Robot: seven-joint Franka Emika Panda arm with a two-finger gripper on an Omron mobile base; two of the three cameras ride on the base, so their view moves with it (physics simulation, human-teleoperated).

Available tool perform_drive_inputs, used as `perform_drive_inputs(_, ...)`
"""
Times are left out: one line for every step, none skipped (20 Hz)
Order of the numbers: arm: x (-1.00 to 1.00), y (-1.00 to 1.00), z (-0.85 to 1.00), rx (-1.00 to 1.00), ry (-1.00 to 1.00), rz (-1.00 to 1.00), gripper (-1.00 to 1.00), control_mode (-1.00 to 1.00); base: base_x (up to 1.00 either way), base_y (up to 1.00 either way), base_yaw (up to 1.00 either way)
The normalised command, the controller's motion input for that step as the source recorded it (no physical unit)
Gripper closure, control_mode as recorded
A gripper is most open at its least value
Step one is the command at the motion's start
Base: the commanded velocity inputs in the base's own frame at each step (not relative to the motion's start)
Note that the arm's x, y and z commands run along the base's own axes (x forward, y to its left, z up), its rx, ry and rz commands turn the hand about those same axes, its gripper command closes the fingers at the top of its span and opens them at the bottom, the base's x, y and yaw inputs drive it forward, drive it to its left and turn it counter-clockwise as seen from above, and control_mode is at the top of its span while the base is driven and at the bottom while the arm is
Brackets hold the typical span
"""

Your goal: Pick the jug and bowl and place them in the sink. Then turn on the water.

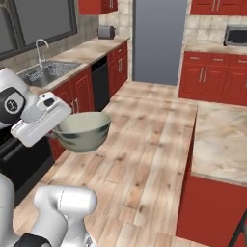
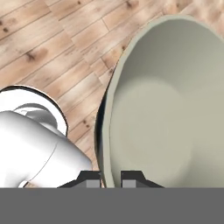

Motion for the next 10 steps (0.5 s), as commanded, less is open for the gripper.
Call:
perform_drive_inputs(0.0,0.0,0.0,0.0,0.0,0.0,1.0,1.0,0.41,0.77,-0.01)
perform_drive_inputs(0.0,0.0,0.0,0.0,0.0,0.0,1.0,1.0,0.39,0.84,0.0)
perform_drive_inputs(0.0,0.0,0.0,0.0,0.0,0.0,1.0,1.0,0.41,0.89,0.0)
perform_drive_inputs(0.0,0.0,0.0,0.0,0.0,0.0,1.0,1.0,0.41,0.86,0.0)
perform_drive_inputs(0.0,0.0,0.0,0.0,0.0,0.0,1.0,1.0,0.44,0.81,0.0)
perform_drive_inputs(0.0,0.0,0.0,0.0,0.0,0.0,1.0,1.0,0.47,0.73,0.0)
perform_drive_inputs(0.0,0.0,0.0,0.0,0.0,0.0,1.0,1.0,0.54,0.6,0.0)
perform_drive_inputs(0.0,0.0,0.0,0.0,0.0,0.0,1.0,1.0,0.73,0.39,0.0)
perform_drive_inputs(0.0,0.0,0.0,0.0,0.0,0.0,1.0,1.0,0.83,0.19,0.0)
perform_drive_inputs(0.0,0.0,0.0,0.0,0.0,0.0,1.0,1.0,0.93,0.0,0.0)
